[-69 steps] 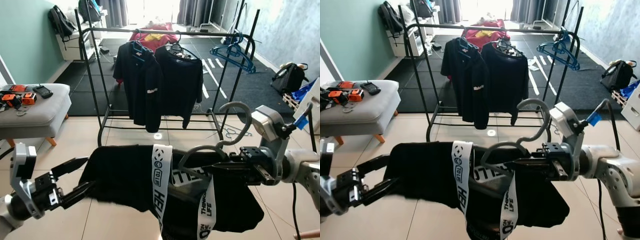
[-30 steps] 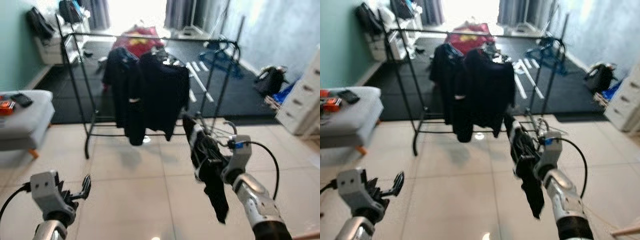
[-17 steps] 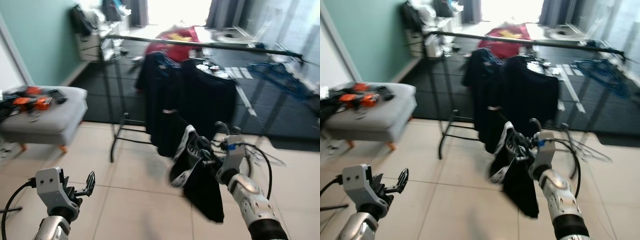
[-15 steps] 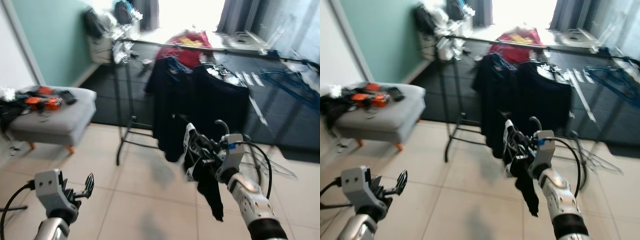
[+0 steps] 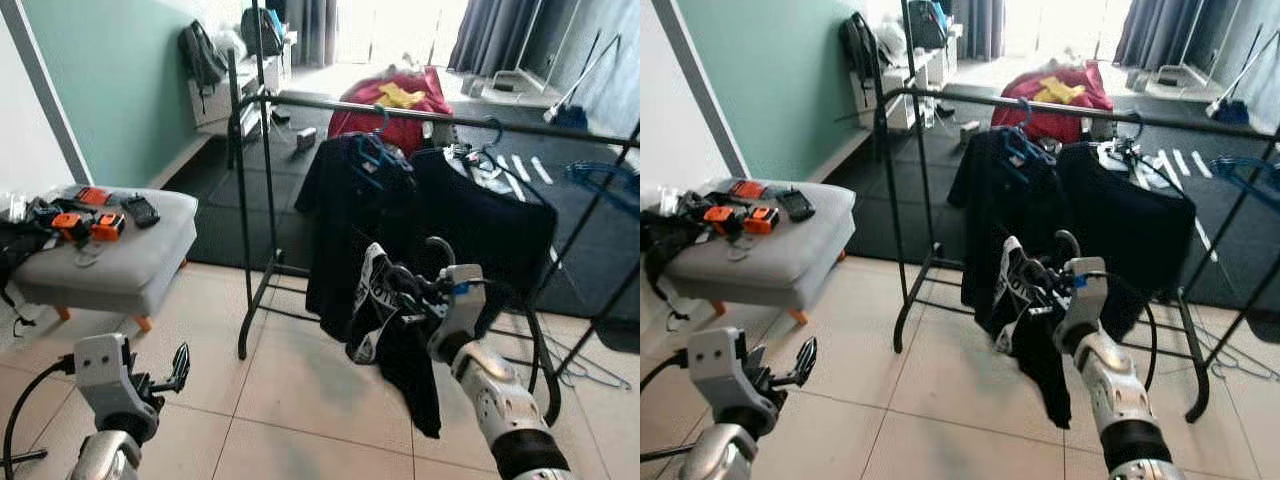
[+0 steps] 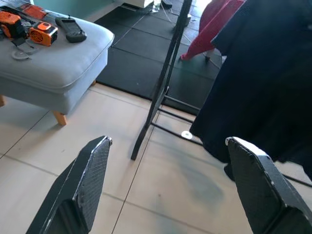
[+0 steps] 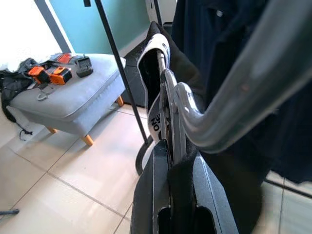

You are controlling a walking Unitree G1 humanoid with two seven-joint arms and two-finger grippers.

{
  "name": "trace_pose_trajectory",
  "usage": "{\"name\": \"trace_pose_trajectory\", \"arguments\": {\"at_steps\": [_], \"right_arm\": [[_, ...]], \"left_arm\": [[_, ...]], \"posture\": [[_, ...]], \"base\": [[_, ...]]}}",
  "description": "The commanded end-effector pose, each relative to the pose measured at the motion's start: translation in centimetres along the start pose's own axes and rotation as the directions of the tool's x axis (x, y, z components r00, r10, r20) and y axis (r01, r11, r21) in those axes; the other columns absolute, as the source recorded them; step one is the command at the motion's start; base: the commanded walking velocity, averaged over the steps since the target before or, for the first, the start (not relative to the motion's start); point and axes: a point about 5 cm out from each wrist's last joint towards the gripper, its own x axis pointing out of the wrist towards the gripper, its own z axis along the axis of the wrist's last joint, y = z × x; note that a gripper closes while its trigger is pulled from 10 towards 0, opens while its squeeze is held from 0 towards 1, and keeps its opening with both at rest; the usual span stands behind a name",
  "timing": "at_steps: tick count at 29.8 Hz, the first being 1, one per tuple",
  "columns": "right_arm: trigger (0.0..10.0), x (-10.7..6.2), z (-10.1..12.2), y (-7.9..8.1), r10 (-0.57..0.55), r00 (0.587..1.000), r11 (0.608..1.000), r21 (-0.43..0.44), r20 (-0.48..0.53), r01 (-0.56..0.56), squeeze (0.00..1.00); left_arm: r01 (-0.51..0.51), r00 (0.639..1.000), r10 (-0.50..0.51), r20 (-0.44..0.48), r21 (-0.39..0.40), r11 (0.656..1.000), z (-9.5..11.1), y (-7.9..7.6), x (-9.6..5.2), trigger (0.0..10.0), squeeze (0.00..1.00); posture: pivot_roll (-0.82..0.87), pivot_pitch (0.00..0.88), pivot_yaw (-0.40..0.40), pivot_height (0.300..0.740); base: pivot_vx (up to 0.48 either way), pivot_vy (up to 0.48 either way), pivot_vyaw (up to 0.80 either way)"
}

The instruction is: Hang hanger

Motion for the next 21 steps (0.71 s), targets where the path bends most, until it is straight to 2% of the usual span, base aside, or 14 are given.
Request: {"name": "trace_pose_trajectory", "arguments": {"at_steps": [1, 14, 17, 21], "right_arm": [[10.0, 0.20, 0.13, 0.16, 0.007, 1.000, 1.000, -0.011, 0.006, -0.007, 0.00], [10.0, 0.39, 0.01, 0.26, 0.019, 1.000, 1.000, -0.016, 0.000, -0.019, 0.00], [10.0, 0.41, 0.02, 0.60, 0.057, 0.998, 0.998, -0.035, 0.000, -0.057, 0.00], [10.0, 0.43, 0.14, 0.76, 0.074, 0.997, 0.996, -0.056, 0.009, -0.073, 0.00]], "left_arm": [[-0.003, 1.000, 0.004, -0.012, 0.015, 1.000, -0.22, 0.38, -0.02, 10.0, 0.00], [0.005, 1.000, -0.004, -0.013, 0.023, 1.000, -0.30, 0.36, 0.19, 10.0, 0.00], [0.003, 1.000, -0.003, -0.011, 0.024, 1.000, -0.32, 0.38, 0.23, 10.0, 0.00], [0.003, 1.000, -0.003, -0.008, 0.022, 1.000, -0.31, 0.35, 0.25, 10.0, 0.00]], "posture": [[-0.07, 0.000, -0.044, 0.740], [-0.07, 0.000, -0.048, 0.740], [-0.07, 0.000, -0.049, 0.740], [-0.07, 0.000, -0.050, 0.740]], "base": [[0.442, 0.000, 0.00], [0.442, 0.000, 0.00], [0.442, 0.000, 0.00], [0.442, 0.000, 0.51]]}}
